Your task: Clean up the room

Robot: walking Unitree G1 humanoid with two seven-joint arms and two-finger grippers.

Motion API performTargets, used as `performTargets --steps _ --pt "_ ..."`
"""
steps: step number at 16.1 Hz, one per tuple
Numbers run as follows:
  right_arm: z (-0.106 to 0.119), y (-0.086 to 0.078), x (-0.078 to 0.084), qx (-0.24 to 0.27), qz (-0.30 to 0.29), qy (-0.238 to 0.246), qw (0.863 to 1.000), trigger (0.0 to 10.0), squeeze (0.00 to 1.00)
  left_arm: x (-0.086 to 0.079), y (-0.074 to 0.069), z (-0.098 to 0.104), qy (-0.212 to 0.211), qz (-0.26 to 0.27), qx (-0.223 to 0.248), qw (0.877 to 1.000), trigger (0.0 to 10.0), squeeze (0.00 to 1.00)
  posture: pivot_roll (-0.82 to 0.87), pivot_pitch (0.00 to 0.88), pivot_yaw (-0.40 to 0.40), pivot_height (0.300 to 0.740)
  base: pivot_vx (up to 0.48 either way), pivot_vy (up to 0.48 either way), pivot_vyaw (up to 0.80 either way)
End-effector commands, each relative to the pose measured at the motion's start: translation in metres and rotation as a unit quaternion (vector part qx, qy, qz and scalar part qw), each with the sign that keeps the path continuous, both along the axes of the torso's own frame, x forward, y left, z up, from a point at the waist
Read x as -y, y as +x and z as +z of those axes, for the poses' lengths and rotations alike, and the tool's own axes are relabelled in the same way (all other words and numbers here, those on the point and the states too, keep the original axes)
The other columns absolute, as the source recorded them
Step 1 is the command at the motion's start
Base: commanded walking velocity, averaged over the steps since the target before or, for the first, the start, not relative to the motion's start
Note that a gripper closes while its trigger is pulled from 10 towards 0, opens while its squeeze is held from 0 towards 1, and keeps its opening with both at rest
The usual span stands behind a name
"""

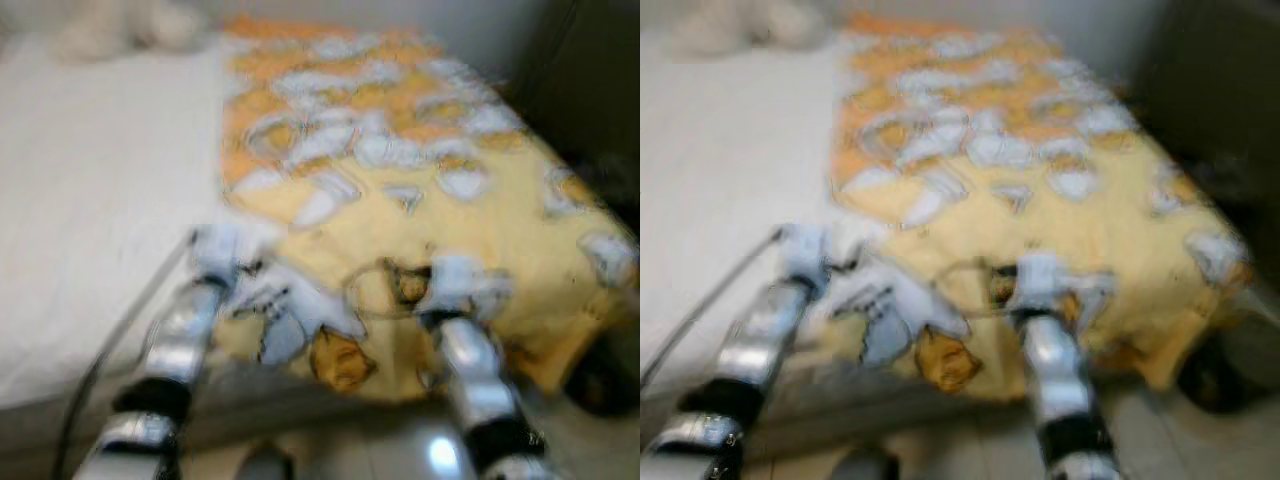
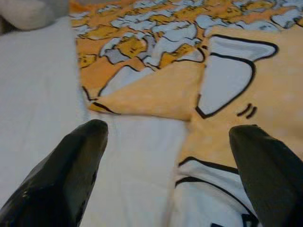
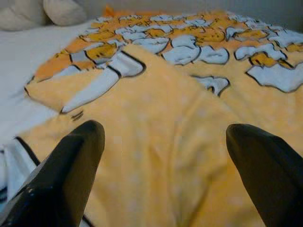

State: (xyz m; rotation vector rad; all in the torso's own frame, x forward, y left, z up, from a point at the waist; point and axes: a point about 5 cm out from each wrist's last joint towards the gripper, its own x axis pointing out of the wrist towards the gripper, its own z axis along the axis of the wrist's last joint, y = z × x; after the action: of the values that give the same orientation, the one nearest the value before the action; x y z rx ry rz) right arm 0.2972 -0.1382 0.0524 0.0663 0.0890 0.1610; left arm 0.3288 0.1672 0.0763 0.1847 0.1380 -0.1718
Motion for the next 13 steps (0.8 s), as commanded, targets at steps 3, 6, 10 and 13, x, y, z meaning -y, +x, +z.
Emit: performTargets --steps 3,6,10,13 --pt "-0.009 -0.014 0.018 -0.013 -0.016 -0.008 1.0 10.0 0.0 -0.001 -0.002 -0.012 -0.014 -0.014 -0.036 0.999 10.0 0.0 0.0 0.0 -0.033 0.74 0.0 0.0 0.0" --pt "-0.015 -0.022 0.022 -0.029 -0.013 -0.021 0.999 10.0 0.0 0.002 -0.009 -0.022 -0.007 -0.119 -0.075 0.99 10.0 0.0 -0.01 0.0 -0.039 0.74 0.0 0.0 -0.2" --pt "-0.012 -0.027 0.026 -0.023 -0.016 -0.017 0.999 10.0 0.0 -0.019 0.004 -0.023 0.062 -0.029 -0.09 0.994 10.0 0.0 -0.03 0.0 -0.052 0.74 0.0 0.0 -0.16" --pt "-0.011 -0.043 0.023 -0.024 0.01 -0.021 0.999 10.0 0.0 -0.041 0.011 -0.013 0.059 0.072 -0.063 0.994 10.0 0.0 -0.06 0.023 -0.062 0.74 0.0 0.0 0.0"
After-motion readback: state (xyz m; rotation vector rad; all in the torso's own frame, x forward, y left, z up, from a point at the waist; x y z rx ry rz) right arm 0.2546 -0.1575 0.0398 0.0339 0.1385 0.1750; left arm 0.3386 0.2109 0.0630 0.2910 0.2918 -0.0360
